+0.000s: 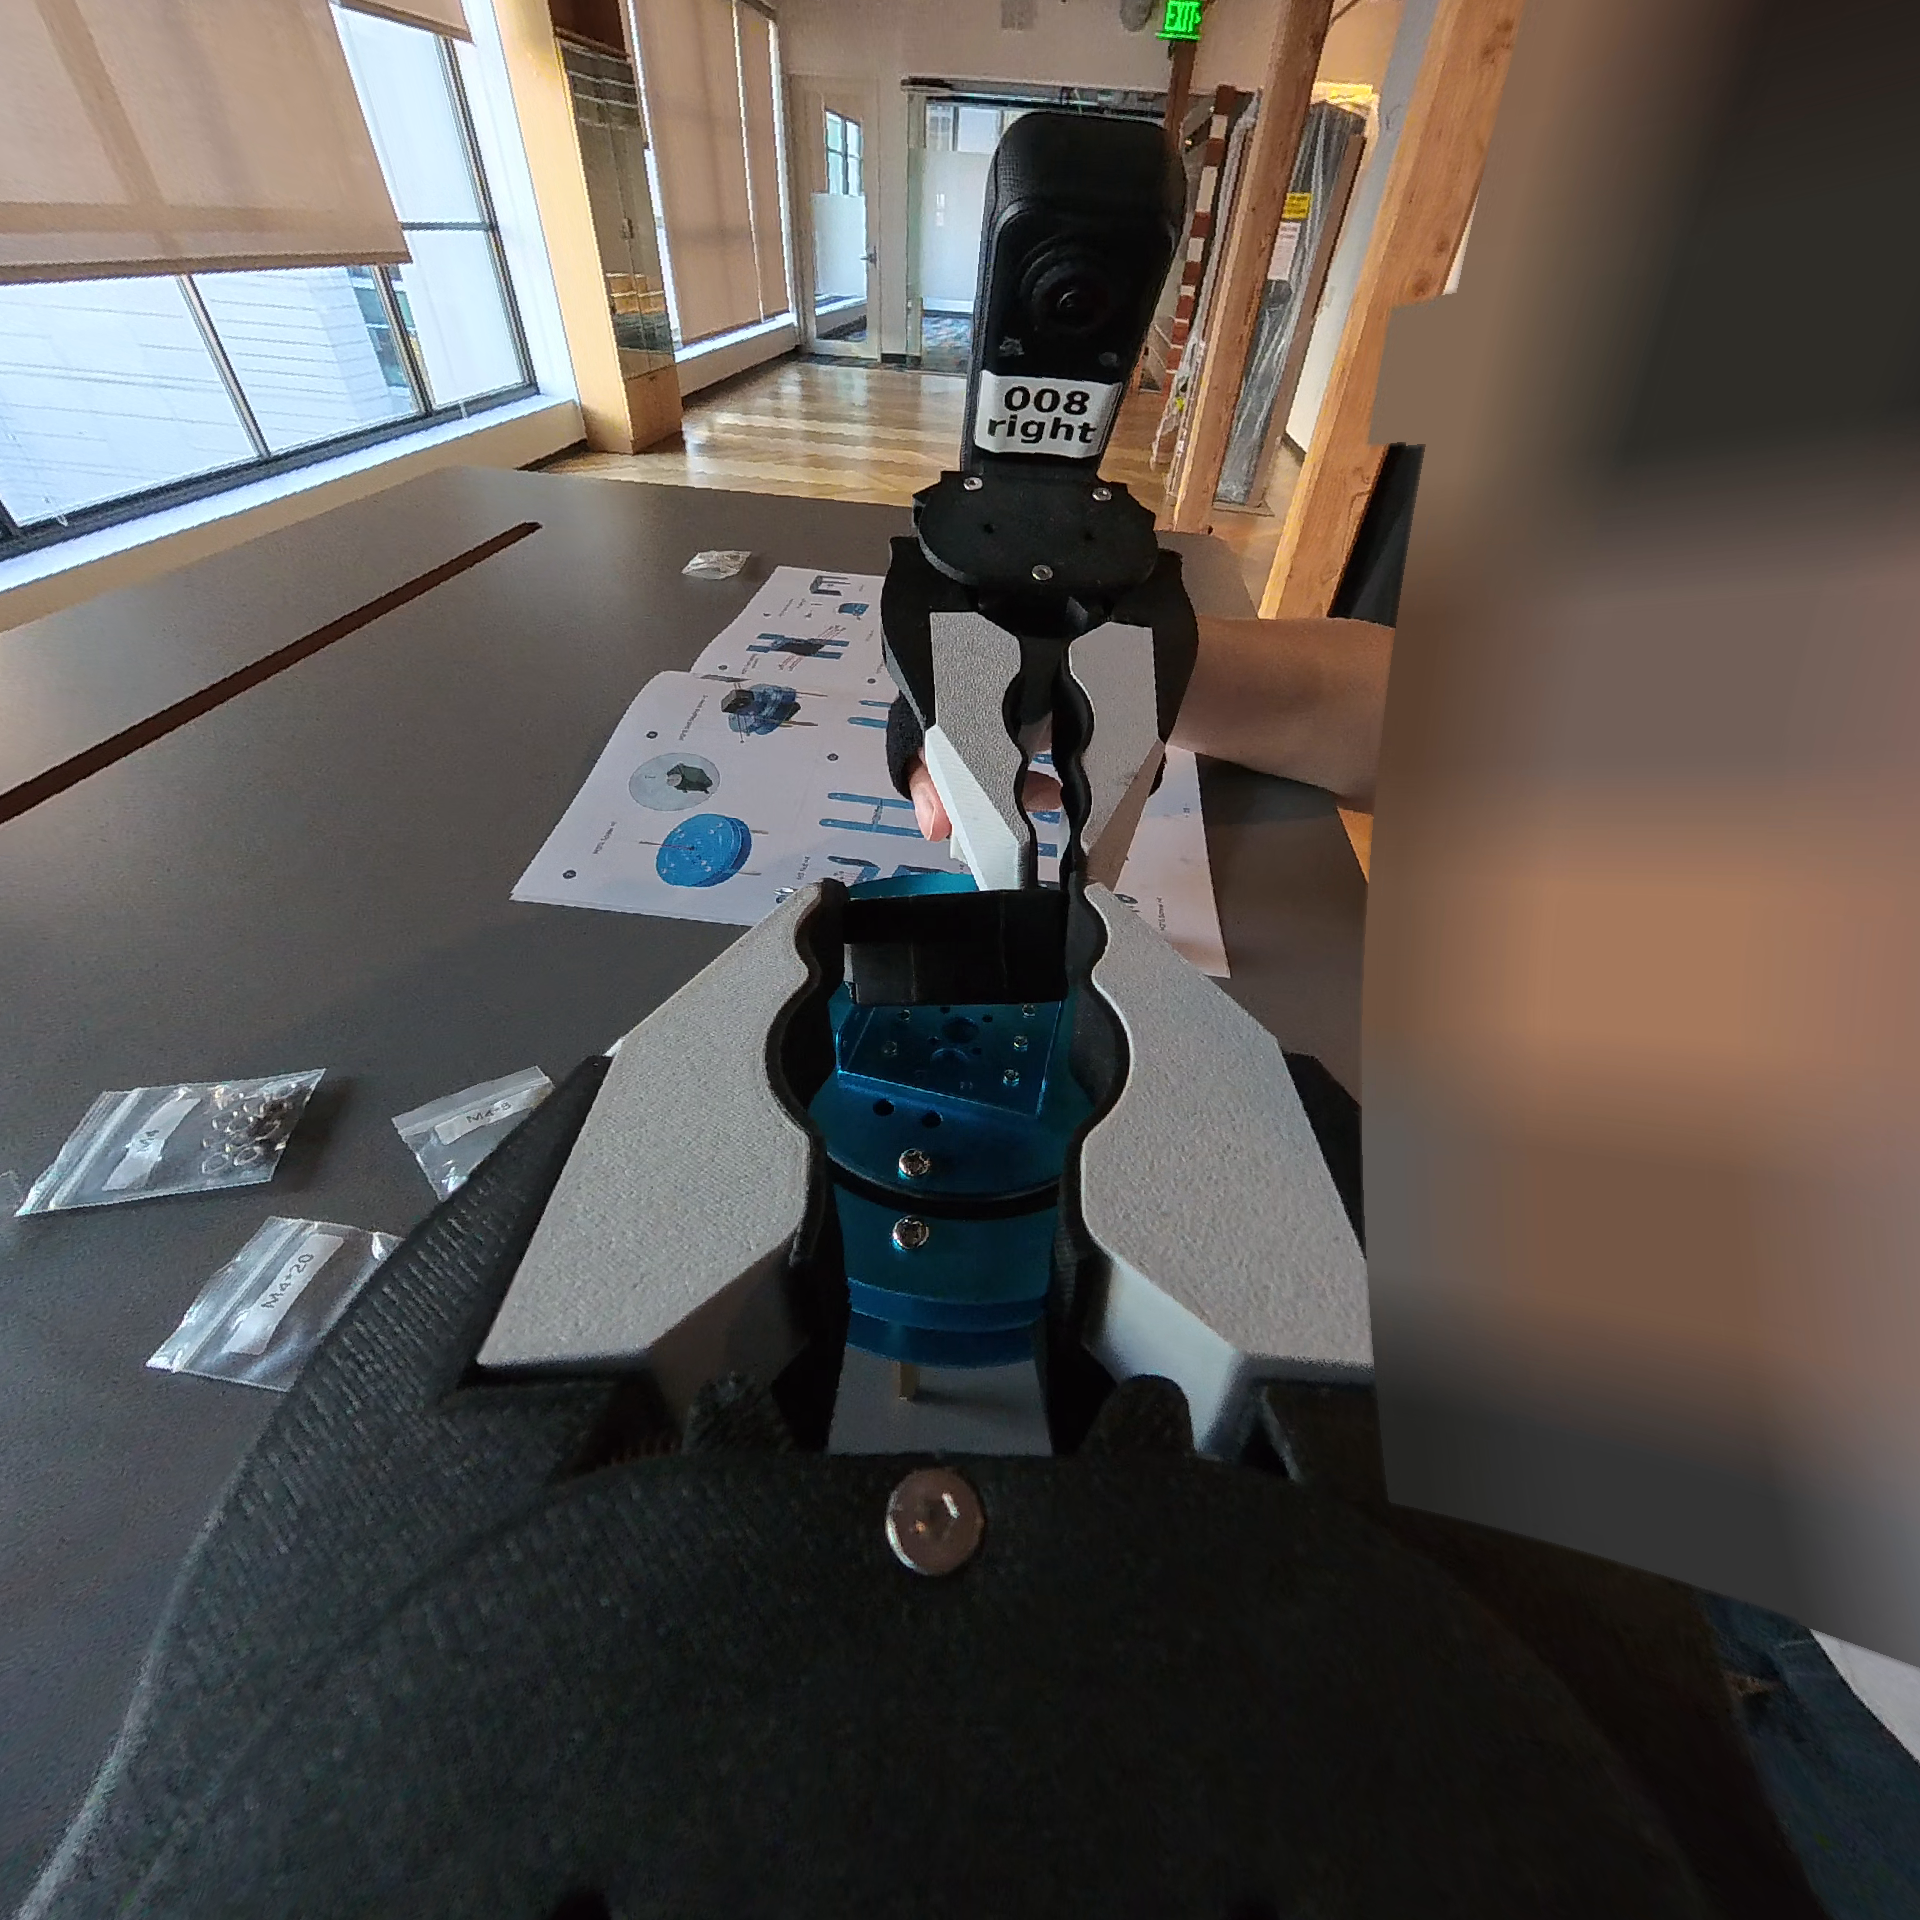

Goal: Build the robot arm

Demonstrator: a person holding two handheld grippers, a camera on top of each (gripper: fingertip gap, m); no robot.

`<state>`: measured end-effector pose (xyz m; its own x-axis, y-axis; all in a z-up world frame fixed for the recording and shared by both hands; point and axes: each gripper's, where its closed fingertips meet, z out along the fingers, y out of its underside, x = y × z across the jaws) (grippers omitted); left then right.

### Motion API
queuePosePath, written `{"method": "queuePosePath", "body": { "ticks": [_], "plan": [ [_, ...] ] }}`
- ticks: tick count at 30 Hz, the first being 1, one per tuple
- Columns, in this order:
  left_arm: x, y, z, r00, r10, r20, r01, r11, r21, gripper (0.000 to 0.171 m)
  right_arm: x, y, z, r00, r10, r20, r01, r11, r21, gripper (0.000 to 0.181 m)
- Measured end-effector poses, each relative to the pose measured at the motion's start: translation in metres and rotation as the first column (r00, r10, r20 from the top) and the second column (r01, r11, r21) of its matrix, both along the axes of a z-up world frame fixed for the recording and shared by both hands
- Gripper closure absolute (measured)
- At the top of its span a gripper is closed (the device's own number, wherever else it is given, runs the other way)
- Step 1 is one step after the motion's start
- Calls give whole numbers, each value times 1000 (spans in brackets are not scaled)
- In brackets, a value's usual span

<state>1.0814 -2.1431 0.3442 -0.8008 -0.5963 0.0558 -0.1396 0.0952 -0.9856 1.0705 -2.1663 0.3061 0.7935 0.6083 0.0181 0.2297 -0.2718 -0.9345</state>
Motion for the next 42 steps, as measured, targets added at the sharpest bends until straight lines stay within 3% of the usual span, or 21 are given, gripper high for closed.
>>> {"method": "queuePosePath", "body": {
  "ticks": [13,29,39,42],
  "plan": [
    [1,0,5,998,4,-56,-9,996,-84,130,-1,1,0,995,17,-103,-20,1000,-25,180],
    [0,-4,12,997,36,-74,-44,994,-100,130,5,3,9,998,-25,-57,27,999,26,180],
    [-2,-8,10,1000,16,-5,-17,997,-72,130,7,3,7,998,-32,-56,34,999,19,181],
    [-8,-10,14,997,22,73,-20,1000,-22,130,5,3,5,998,-27,-48,28,1000,14,181]
  ]
}}
